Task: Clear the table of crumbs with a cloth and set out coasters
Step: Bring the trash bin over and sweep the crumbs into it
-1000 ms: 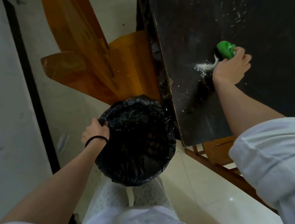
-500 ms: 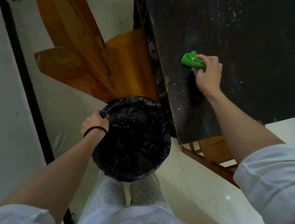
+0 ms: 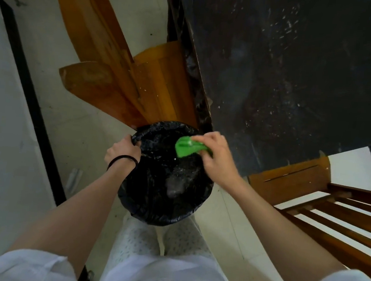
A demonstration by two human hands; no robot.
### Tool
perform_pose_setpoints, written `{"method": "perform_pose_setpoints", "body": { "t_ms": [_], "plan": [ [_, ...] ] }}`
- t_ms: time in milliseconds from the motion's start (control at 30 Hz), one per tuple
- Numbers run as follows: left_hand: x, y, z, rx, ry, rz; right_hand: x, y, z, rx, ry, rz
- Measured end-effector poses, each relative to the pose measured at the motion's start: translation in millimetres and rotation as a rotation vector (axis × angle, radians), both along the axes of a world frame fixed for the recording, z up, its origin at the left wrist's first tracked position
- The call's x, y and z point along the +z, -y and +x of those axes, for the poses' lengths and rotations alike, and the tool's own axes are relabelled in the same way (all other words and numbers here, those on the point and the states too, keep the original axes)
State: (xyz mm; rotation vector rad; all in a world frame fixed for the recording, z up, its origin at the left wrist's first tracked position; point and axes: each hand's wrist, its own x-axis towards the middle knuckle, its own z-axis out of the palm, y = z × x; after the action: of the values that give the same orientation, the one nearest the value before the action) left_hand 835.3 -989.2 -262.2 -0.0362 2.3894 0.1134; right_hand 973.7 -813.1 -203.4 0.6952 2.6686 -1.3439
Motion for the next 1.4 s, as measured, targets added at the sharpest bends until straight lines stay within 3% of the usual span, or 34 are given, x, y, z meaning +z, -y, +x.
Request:
{"method": "perform_pose_setpoints", "body": {
  "t_ms": [200, 367, 467, 567, 667, 800, 1033, 1167, 1400],
  "plan": [
    [0, 3, -1, -0.030, 0.006, -0.009, 16, -74, -7, -0.434, -0.026, 0.179],
    [0, 3, 2, 0.011, 0.008, -0.011, 8, -133, -22, -0.924, 0.122, 0.457],
    [0, 2, 7, 0.038, 0.007, 0.006, 8, -160, -32, -1.043, 0.173, 0.511],
    [1, 0, 8, 0.056, 0.010, 0.016, 10, -180, -31, -1.027, 0.273, 0.418],
    [4, -1, 6, 0.049, 0.009, 0.000, 4, -162, -36, -0.862, 0.351, 0.431],
    [6, -1, 5, 0.044, 0.014, 0.000, -1, -102, -17, -0.622, 0.258, 0.457],
    [11, -3, 9, 0.029, 0.008, -0.011, 1, 42, 31, -0.094, 0.080, 0.239],
    [9, 0, 7, 0.039, 0.007, 0.002, 11, -4, 28, -0.286, -0.008, 0.312],
    [6, -1, 10, 0.032, 0.004, -0.006, 6, -136, 29, -0.846, 0.207, 0.601]
  ]
}}
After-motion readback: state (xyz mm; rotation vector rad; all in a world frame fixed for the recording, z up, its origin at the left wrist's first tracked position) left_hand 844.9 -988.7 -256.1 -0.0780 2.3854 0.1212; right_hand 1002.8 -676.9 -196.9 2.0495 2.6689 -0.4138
